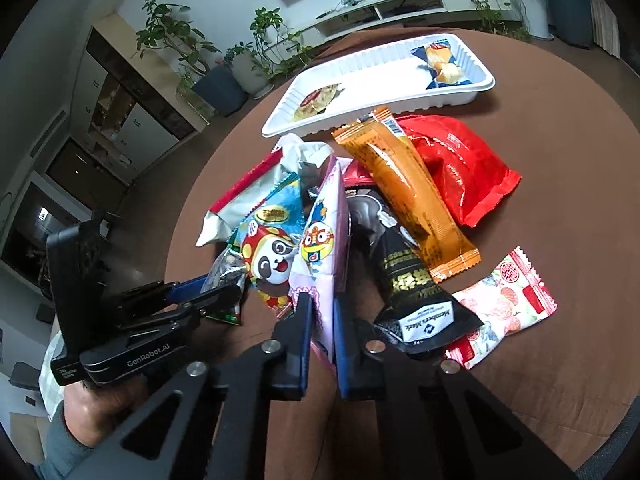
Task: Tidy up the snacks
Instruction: 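Carry the nut bag with the left tool while the right tool carries the pink packet to the tray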
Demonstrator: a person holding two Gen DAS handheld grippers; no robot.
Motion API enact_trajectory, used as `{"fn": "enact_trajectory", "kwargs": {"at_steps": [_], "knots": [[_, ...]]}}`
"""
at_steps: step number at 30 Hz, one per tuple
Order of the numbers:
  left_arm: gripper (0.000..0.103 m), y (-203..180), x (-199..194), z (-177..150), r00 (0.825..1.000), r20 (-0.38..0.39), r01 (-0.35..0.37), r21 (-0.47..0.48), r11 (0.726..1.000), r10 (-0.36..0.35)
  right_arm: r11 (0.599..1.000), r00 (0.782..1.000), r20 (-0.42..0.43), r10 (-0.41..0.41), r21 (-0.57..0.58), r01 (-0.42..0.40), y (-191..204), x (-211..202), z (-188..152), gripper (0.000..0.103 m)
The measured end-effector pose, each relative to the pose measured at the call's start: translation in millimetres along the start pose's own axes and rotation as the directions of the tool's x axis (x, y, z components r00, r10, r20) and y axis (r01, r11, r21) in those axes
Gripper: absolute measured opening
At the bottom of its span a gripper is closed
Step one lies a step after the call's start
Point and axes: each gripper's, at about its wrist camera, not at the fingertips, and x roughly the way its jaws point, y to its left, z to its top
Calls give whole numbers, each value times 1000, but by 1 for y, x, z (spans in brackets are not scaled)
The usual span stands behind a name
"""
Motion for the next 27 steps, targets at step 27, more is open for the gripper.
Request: {"fn": "enact_trajectory", "kwargs": {"at_steps": [27], "knots": [[24, 13, -58, -1, 971, 138, 210, -104, 972, -195, 982, 979, 143, 143, 99, -158, -15, -56, 5, 9]]}}
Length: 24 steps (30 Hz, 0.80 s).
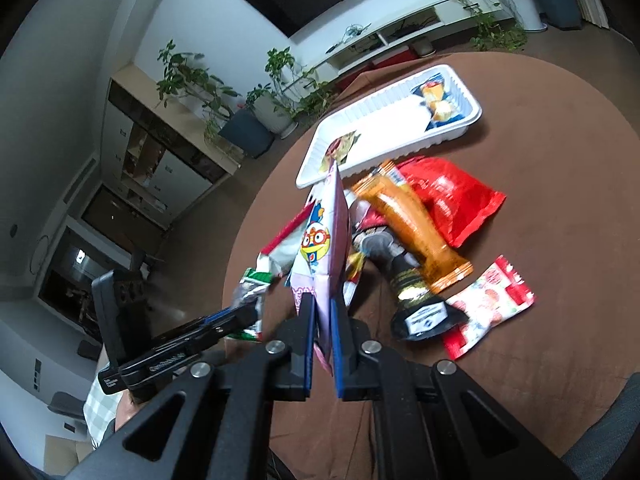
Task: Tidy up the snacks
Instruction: 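Carry the nut bag with the left tool while the right tool carries the pink packet to the tray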
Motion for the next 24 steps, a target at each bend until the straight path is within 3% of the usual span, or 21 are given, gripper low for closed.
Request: {"fn": "enact_trajectory", "kwargs": {"at_steps": [7, 15, 19, 24], "knots": [[24, 13, -20, 45, 997, 64, 50, -35, 998, -48, 997, 993, 109, -40, 69, 33, -36, -37, 35, 9], [24, 26, -28, 141, 992, 129, 14, 7, 1000, -14, 990, 961, 237, -143, 50, 135, -59, -74, 115, 9], [24, 19, -14, 193, 991, 133, -24, 61, 998, 15, 990, 958, 254, -136, -3, 142, -49, -63, 159, 9], [24, 11, 37, 239, 998, 64, -18, 91, 996, 12, 991, 977, 200, -79, -87, 98, -27, -14, 211, 9]]}}
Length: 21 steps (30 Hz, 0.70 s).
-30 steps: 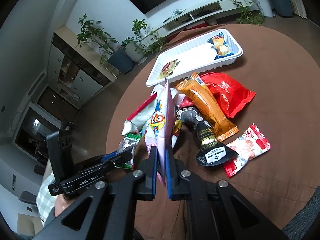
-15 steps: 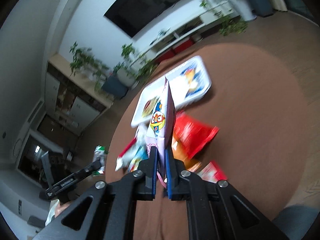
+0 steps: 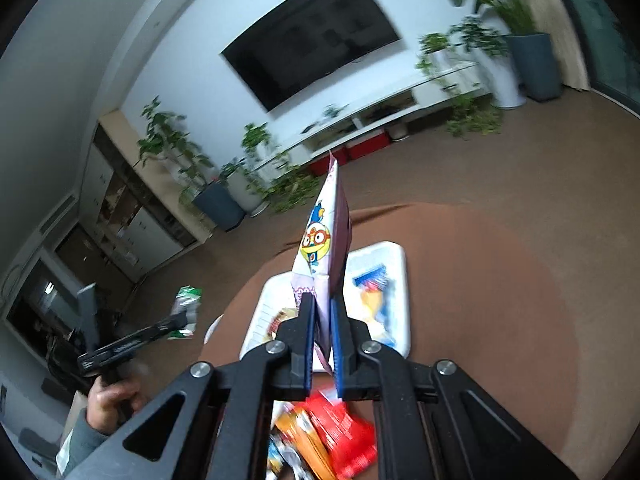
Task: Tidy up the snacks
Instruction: 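Carry the nut bag with the left tool while the right tool carries the pink packet to the tray, then open the left tool over the tray while the right tool releases the pink packet there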
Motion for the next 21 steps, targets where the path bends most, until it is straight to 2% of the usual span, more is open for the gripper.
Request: {"fn": "enact_trajectory", "kwargs": {"at_steps": [6, 8, 11, 21], "knots": [[24, -13, 77, 6, 995, -101, -20, 38, 999, 24, 997, 991, -136, -12, -71, 2, 11, 82, 5, 9], [24, -11, 100, 3, 991, -130, -15, 22, 1000, 17, 998, 982, -188, -13, -68, 0, 5, 106, -1, 9], [24, -6, 126, 4, 987, -158, -37, 28, 999, 41, 995, 968, -246, -56, -92, 34, -2, 137, -7, 9], [24, -5, 173, -5, 973, -214, -79, 64, 995, 91, 990, 931, -344, -125, -106, 94, -26, 183, -25, 9]]}}
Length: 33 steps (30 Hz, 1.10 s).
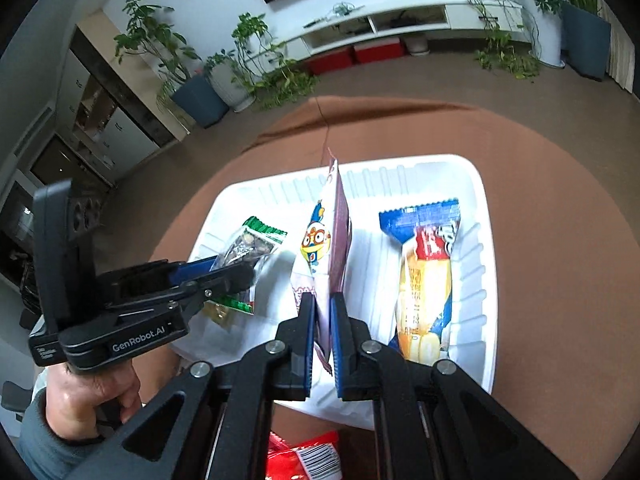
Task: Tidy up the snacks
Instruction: 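Open the left tool over the tray while the right tool releases the pink packet there, then withdraw both tools from the tray back toward the snack pile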
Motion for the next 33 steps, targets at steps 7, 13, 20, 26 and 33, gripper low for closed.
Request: {"fn": "enact_trajectory", "kwargs": {"at_steps": [7, 13, 20, 26, 33], "knots": [[25, -1, 31, 3, 999, -31, -24, 23, 999, 25, 1000, 1000, -24, -9, 14, 10, -15, 11, -9, 9], [25, -3, 42, 3, 997, -70, -40, 31, 999, 42, 1000, 1000, -26, -17, 5, 17, -13, 12, -11, 10], [57, -5, 49, 5, 996, -64, -56, 25, 998, 58, 1000, 999, -33, -21, 5, 21, -14, 11, -14, 16], [71, -5, 28, 6, 999, -20, -48, 10, 999, 48, 1000, 1000, 13, -26, -12, 26, -13, -5, -16, 29], [101, -3, -41, 1, 992, 126, -20, -30, 999, 24, 999, 977, 213, 22, 41, -31, -15, -75, -18, 83]]}}
